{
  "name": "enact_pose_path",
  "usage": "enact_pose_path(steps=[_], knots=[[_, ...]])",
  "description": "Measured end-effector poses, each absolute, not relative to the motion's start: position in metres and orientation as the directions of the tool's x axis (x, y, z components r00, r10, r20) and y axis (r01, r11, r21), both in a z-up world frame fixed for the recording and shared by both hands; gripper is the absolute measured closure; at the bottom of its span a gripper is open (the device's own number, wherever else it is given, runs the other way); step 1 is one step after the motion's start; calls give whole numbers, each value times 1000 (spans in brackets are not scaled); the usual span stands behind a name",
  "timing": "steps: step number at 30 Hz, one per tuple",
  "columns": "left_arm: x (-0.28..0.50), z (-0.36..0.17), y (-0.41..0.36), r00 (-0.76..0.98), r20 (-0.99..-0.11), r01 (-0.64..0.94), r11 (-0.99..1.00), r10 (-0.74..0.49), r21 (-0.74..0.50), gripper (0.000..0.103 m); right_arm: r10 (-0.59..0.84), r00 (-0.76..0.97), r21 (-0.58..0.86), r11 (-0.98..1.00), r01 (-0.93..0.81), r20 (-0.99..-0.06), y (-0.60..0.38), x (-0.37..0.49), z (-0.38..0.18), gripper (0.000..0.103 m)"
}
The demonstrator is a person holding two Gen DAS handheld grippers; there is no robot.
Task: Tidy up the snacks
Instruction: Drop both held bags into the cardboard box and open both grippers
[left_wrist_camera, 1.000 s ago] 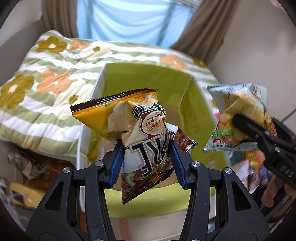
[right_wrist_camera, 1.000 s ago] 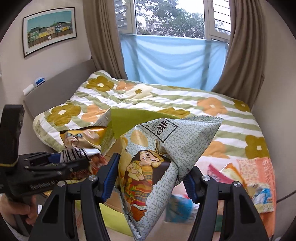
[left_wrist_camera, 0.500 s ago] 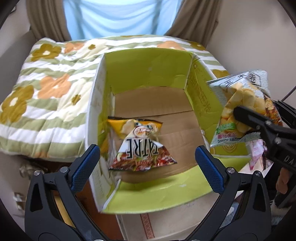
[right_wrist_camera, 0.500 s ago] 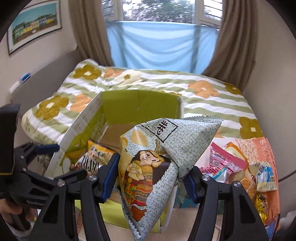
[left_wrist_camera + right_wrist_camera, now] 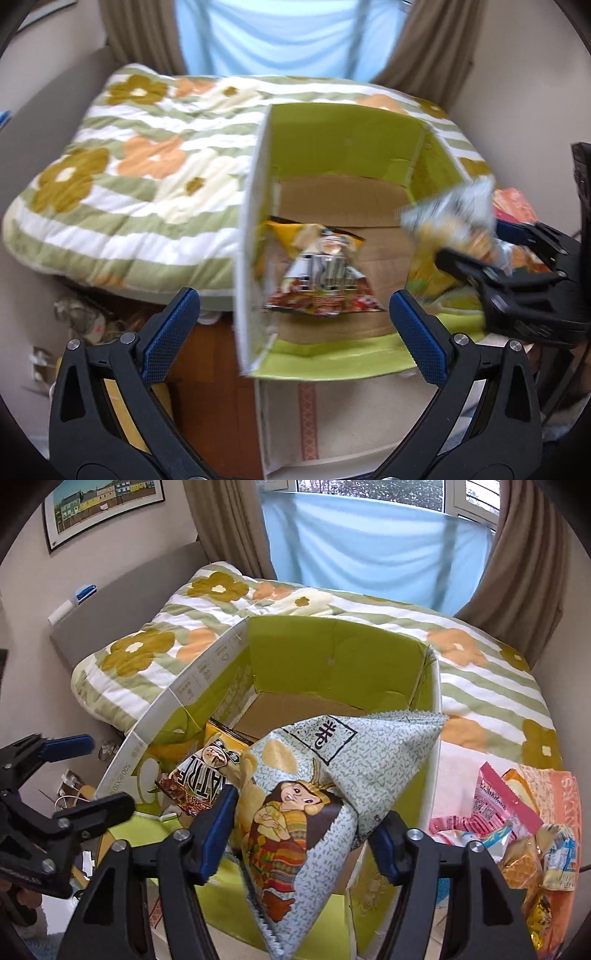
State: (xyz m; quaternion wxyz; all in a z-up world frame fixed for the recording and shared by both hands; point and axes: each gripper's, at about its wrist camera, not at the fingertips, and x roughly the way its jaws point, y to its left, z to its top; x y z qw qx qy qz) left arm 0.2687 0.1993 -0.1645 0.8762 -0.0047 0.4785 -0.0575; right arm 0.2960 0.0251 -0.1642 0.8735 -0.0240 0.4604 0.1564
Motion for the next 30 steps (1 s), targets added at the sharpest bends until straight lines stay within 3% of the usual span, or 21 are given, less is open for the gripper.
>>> enact_pose_path(steps=[2, 16, 30], knots=[[266, -166, 203, 538, -835, 93, 993, -113, -74, 1, 281, 526, 143, 947, -288, -803, 22, 293, -166, 0], [255, -153, 200, 565, -806, 158, 982, -178, -106, 1, 265, 587, 122, 955, -271, -765, 27, 264, -150, 0], [241, -143, 146, 524, -764, 405, 900, -376, -165, 1, 70, 675, 101, 995, 7, -734, -31, 200, -114, 0]])
